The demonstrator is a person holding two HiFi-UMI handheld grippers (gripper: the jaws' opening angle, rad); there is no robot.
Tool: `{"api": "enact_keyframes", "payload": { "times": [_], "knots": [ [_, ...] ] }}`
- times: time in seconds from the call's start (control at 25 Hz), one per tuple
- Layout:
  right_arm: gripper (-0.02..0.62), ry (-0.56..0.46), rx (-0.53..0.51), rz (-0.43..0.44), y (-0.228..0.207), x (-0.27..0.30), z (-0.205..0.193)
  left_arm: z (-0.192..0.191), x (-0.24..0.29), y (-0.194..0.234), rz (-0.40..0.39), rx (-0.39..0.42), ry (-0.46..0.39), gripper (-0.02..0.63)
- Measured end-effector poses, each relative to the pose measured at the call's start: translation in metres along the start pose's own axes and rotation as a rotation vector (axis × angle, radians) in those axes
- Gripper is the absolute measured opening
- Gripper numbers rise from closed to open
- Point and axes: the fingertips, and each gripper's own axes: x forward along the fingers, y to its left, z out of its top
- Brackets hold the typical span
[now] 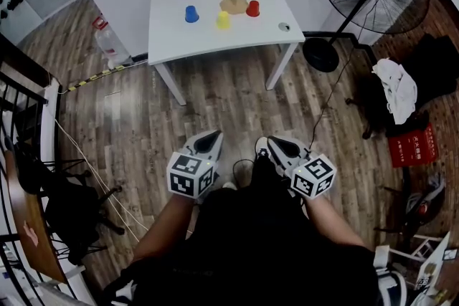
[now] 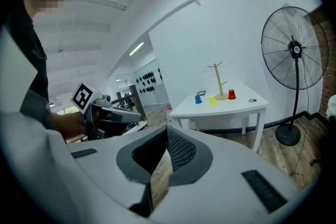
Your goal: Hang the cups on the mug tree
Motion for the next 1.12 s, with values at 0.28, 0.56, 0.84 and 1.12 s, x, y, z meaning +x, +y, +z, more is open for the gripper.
{"api": "enact_keyframes", "payload": {
  "times": [0.28,0.56,0.84,1.12],
  "knots": [
    [-0.003,0.003,0.017,0.015,-0.047,0.023,0.015,0.014,0.036,0.012,0.022,-0.007,0.029,0.017],
    [-0.003,-0.024,0.032,0.043,-0.110,0.057,0.054,0.070,0.096,0.034,0.031,0.029,0.014,0.017],
    [-0.003,-0.032,0.031,0.075,-0.188,0.083,0.095,0.119,0.164,0.052,0.073,0.029,0.001,0.017],
    [-0.003,-0.026,-0.033,0.151,-0.245,0.107,0.136,0.152,0.218,0.064,0.139,-0.011,-0.003,0.017]
  ]
}}
